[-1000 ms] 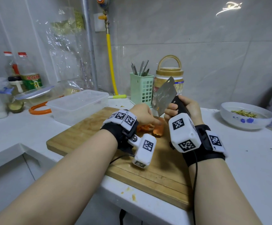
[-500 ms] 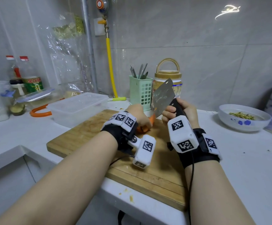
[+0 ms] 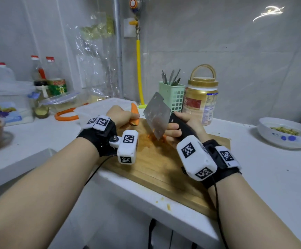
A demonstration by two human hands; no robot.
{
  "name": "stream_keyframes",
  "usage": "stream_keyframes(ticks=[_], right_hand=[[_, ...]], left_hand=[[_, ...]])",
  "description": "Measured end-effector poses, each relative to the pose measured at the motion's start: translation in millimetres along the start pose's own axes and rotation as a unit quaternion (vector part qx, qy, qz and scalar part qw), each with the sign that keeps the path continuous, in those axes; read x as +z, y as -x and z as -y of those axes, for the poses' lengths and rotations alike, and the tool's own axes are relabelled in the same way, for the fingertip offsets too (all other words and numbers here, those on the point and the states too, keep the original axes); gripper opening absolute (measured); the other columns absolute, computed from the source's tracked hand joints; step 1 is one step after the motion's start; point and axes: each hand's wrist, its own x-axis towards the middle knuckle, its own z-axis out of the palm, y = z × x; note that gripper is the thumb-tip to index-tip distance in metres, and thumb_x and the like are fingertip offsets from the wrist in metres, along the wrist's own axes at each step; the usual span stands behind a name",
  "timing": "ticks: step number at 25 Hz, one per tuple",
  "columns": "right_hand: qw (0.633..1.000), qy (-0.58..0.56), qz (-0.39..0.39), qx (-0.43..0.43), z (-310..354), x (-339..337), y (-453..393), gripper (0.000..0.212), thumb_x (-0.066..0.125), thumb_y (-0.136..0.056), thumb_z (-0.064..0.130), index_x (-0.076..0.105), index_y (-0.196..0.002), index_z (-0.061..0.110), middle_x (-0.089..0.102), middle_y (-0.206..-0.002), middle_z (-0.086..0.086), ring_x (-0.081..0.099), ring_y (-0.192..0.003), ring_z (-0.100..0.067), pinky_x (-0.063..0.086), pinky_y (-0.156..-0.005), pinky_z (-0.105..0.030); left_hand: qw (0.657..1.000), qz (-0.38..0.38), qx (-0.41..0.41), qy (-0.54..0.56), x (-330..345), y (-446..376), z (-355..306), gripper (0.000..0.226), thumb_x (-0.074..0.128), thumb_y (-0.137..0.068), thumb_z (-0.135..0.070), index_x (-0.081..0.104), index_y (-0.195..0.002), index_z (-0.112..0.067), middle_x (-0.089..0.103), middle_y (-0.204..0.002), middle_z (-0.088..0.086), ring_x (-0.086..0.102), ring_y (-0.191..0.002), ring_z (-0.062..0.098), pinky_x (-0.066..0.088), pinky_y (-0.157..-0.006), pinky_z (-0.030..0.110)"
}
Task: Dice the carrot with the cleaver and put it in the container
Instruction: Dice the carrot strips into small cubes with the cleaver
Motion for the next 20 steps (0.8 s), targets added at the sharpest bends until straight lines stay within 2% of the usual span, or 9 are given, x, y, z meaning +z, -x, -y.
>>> stream_keyframes(ticks=[3, 7, 13, 17, 20], right_hand=[[0.998, 0.032, -0.001, 0.045, -12.3, 7.6, -3.2, 0.048, 0.033, -0.097, 0.037, 0.045, -0.058, 0.011, 0.039, -0.045, 0.002, 0.035, -0.032, -0.012, 0.032, -0.041, -0.019], [0.998, 0.02, -0.02, 0.058, -17.2, 4.0, -1.4, 0.041, 0.034, -0.097, 0.034, 0.045, -0.066, 0.009, 0.04, -0.046, 0.003, 0.036, -0.032, -0.012, 0.033, -0.04, -0.018], [0.996, 0.061, -0.054, 0.042, -13.1, 3.0, 0.2, 0.036, 0.032, -0.099, 0.033, 0.044, -0.074, 0.009, 0.039, -0.046, 0.001, 0.035, -0.032, -0.012, 0.023, -0.045, -0.02], [0.994, 0.035, -0.106, 0.014, -6.3, -4.3, 1.1, 0.028, 0.034, -0.099, 0.03, 0.04, -0.079, 0.011, 0.039, -0.045, -0.002, 0.034, -0.03, -0.014, 0.029, -0.041, -0.013], [0.992, 0.038, -0.116, 0.001, -4.1, -7.4, 1.5, 0.027, 0.034, -0.099, 0.03, 0.041, -0.081, 0.01, 0.039, -0.046, -0.002, 0.034, -0.031, -0.014, 0.03, -0.04, -0.013]], left_hand=[[1.0, -0.004, -0.015, -0.007, -4.8, 3.3, 14.3, 0.034, 0.078, -0.077, -0.029, 0.06, -0.057, -0.009, 0.055, -0.043, 0.003, 0.05, -0.048, 0.019, 0.041, -0.059, 0.027], [0.999, 0.029, -0.017, 0.016, 1.5, 5.8, 26.2, 0.034, 0.076, -0.078, -0.024, 0.059, -0.053, -0.008, 0.052, -0.042, 0.005, 0.047, -0.047, 0.019, 0.041, -0.063, 0.029], [0.997, 0.073, 0.009, 0.035, 26.2, 17.0, 20.4, 0.032, 0.068, -0.085, -0.014, 0.051, -0.059, -0.009, 0.046, -0.036, -0.001, 0.04, -0.035, 0.011, 0.037, -0.044, 0.02], [0.994, 0.079, -0.008, 0.077, 28.7, 20.6, 16.5, 0.023, 0.067, -0.087, -0.009, 0.055, -0.068, -0.007, 0.052, -0.039, -0.002, 0.05, -0.035, 0.007, 0.044, -0.042, 0.014], [0.989, 0.118, -0.024, 0.09, 28.9, 25.2, 14.4, 0.023, 0.062, -0.089, -0.004, 0.057, -0.066, -0.004, 0.058, -0.046, 0.004, 0.058, -0.043, 0.011, 0.048, -0.044, 0.016]])
